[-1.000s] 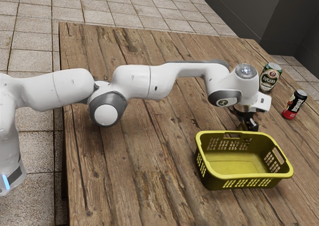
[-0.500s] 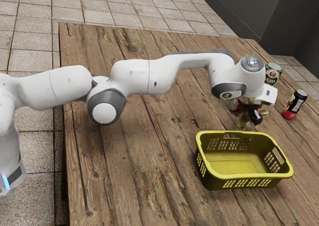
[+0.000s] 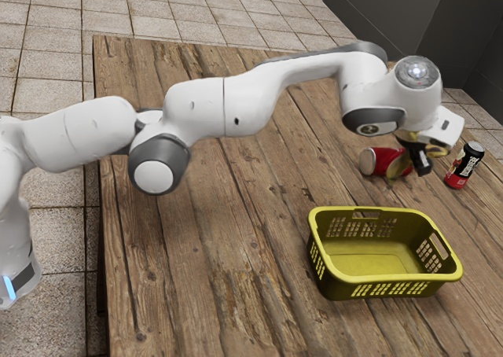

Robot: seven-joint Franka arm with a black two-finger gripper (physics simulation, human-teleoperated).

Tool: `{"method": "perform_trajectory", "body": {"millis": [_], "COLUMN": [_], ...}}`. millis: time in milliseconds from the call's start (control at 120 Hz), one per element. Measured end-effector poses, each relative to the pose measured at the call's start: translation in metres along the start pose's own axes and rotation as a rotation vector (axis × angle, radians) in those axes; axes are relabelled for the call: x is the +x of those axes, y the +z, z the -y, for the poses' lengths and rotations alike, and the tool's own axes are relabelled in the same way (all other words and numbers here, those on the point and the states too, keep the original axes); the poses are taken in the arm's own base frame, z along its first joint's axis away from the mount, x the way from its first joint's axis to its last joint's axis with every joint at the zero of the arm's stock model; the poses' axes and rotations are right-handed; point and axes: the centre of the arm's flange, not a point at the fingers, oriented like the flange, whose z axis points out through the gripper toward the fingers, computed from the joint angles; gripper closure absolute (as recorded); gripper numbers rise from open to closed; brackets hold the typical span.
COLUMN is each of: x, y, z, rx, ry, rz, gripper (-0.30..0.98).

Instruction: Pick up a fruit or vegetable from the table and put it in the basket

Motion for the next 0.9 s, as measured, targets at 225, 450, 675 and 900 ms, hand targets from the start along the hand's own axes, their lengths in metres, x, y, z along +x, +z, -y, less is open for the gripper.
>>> {"method": "perform_trajectory", "body": {"millis": [225,450,675,900], "x": [-0.012,-0.033,-0.04,-0.065], "y": [-0.016,0.015,0.027,-0.076], "z": [-0.079,-0.096,-0.097,0.02], "rx": [-0.087,-0.156,-0.208,-0.194], "ry": [0.132,0.155,0.134,0.058], "rz": [0.022,0.13,0.17,0.25], "gripper": [0.51,0.51,0.15,0.03]}}
